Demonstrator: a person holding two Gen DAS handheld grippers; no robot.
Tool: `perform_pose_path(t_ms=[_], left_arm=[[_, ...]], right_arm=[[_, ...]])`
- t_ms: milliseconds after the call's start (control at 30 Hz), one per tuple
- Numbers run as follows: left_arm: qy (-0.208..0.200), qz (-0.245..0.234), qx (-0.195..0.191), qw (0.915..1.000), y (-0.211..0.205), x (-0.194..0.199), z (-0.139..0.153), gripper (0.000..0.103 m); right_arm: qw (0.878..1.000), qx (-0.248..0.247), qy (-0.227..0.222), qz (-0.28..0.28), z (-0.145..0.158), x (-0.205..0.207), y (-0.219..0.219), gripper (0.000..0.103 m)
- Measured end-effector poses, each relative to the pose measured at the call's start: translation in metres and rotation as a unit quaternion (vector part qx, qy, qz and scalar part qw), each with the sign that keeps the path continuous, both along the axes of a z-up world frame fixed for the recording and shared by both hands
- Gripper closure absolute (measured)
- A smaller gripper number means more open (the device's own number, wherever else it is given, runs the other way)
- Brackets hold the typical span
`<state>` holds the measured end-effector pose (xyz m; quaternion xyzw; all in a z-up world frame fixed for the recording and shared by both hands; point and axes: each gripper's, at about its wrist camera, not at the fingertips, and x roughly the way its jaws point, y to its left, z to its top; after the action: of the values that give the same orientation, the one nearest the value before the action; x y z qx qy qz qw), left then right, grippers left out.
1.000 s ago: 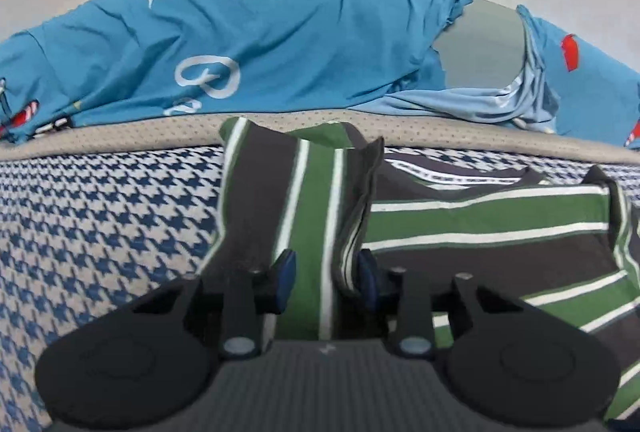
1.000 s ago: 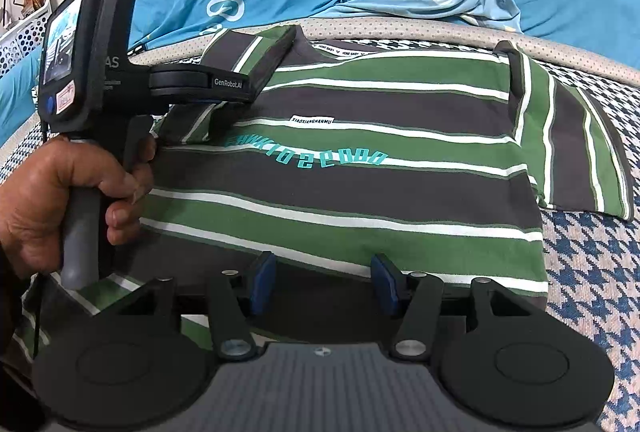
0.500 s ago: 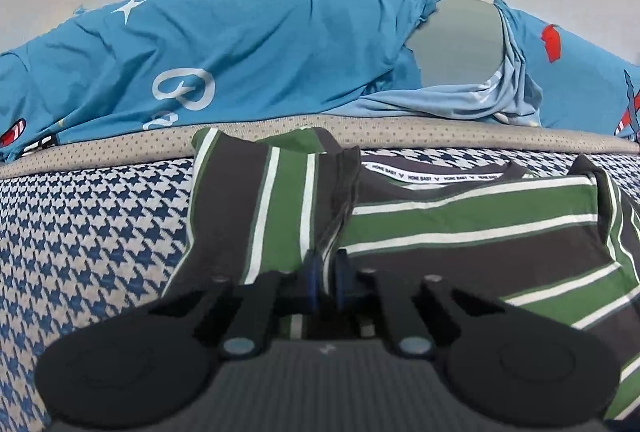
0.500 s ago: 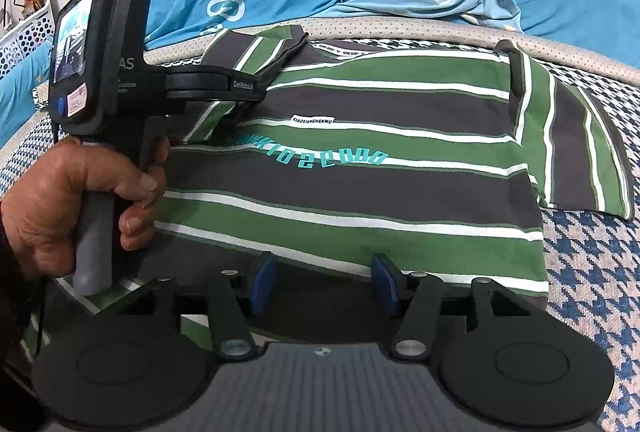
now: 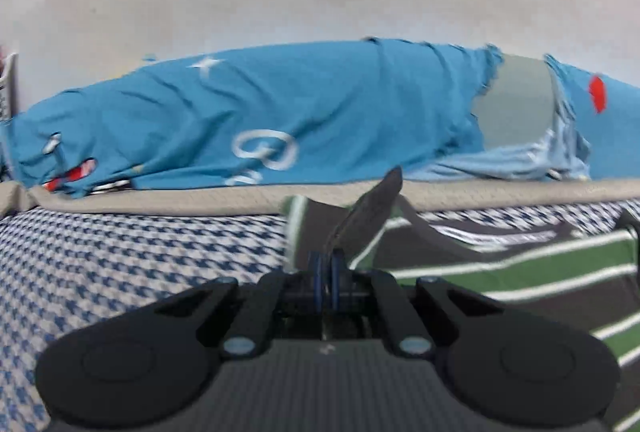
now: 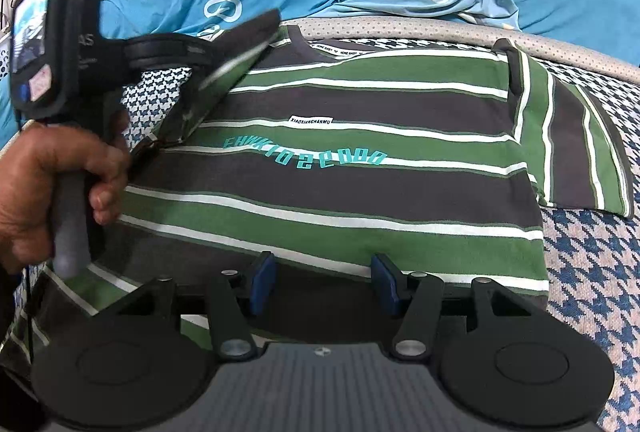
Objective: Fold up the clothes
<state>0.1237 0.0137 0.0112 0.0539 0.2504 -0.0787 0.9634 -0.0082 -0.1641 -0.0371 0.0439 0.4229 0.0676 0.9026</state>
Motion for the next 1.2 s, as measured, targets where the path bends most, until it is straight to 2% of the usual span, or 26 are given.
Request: perform_pose_path(t_ms=[233,500,600,700,767,967,1200], left_arm=[[-0.012,0.060,0.018,0.9980,0.038,0.008,0.004,0.100],[-0.018,0.135,0.053,0.9893,0.087,0.021,-0.003,0.100],[-0.005,0.173,0.075,0.9821,0.106,0.030,-0.008,0.100],[0.032,0.220,0.074,0.9722,0.127,0.036,-0.018,0.100],[0.048,0.234,0.070,0.9685,0.137,0.039,-0.024,0.100],[0.049,0.207,0.037,0.9765,0.133,0.030,-0.014,0.094],[0.055,0.125,0.015,0.9905,0.089,0.017,-0.002,0.093]], right_arm=[[1.000,-0.006,-0.002,0.001,-0.001,0.001,0.003,0.050],[1.000,-0.014,-0.006,0.005,-0.002,0.003,0.009,0.045],[1.000,-0.017,-0.008,0.007,-0.003,0.002,0.011,0.044],[1.000,-0.023,-0.009,0.012,-0.004,0.002,0.013,0.042],[0.999,-0.026,-0.010,0.014,-0.004,0.002,0.014,0.041],[1.000,-0.025,-0.010,0.013,-0.004,0.003,0.016,0.039],[1.000,-0.016,-0.009,0.014,-0.002,0.002,0.011,0.040]])
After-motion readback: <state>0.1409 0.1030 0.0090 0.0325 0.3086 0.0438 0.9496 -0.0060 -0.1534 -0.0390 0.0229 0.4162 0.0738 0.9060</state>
